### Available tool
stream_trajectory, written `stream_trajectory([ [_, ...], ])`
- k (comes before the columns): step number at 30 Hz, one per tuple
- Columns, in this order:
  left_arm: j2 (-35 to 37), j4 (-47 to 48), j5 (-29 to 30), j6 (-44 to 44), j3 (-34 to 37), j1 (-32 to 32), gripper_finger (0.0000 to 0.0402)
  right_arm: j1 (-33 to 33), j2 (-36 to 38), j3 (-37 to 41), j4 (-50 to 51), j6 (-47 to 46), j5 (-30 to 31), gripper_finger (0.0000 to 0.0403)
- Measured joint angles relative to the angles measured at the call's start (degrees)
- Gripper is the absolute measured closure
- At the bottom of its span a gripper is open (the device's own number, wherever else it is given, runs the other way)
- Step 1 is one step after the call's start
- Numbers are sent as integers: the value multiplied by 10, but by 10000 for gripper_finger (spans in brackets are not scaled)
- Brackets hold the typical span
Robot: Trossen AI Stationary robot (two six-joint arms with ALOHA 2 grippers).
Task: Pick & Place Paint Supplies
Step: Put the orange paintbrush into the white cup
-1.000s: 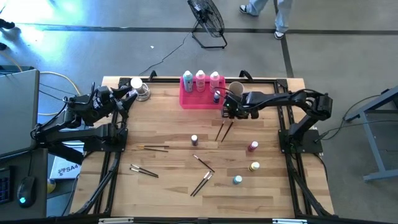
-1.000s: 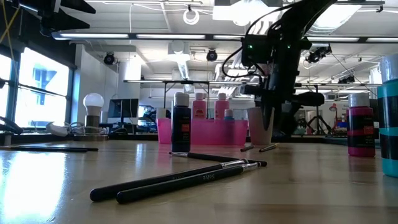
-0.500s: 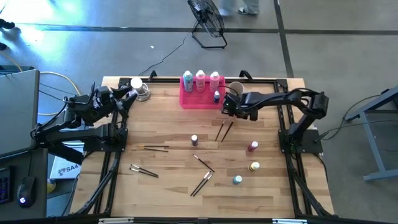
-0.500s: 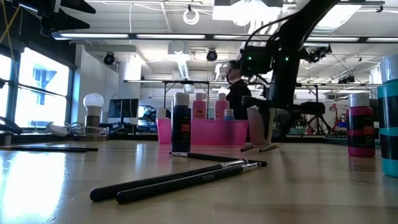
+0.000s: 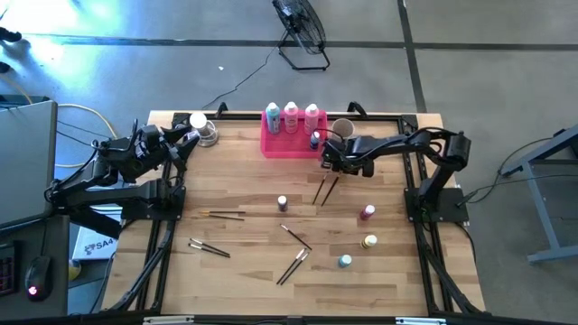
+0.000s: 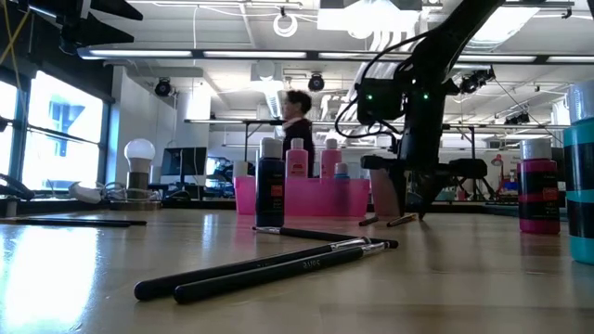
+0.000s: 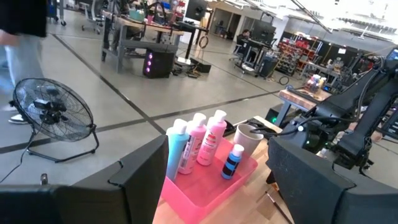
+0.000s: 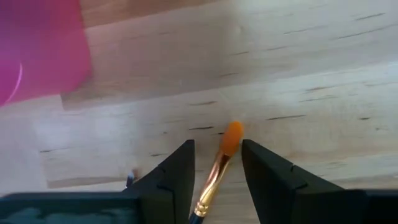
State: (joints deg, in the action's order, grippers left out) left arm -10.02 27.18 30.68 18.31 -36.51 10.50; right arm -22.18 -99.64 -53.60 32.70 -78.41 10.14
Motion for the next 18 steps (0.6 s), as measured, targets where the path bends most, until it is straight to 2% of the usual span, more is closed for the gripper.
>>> stream_trajectory([
  [12, 0, 5, -1, 0, 0, 0, 130, -1, -13, -1, -4, 6, 25, 367],
  [18, 0, 12, -2, 0, 0, 0, 130, 6, -34, -2, -8, 7, 33, 396],
])
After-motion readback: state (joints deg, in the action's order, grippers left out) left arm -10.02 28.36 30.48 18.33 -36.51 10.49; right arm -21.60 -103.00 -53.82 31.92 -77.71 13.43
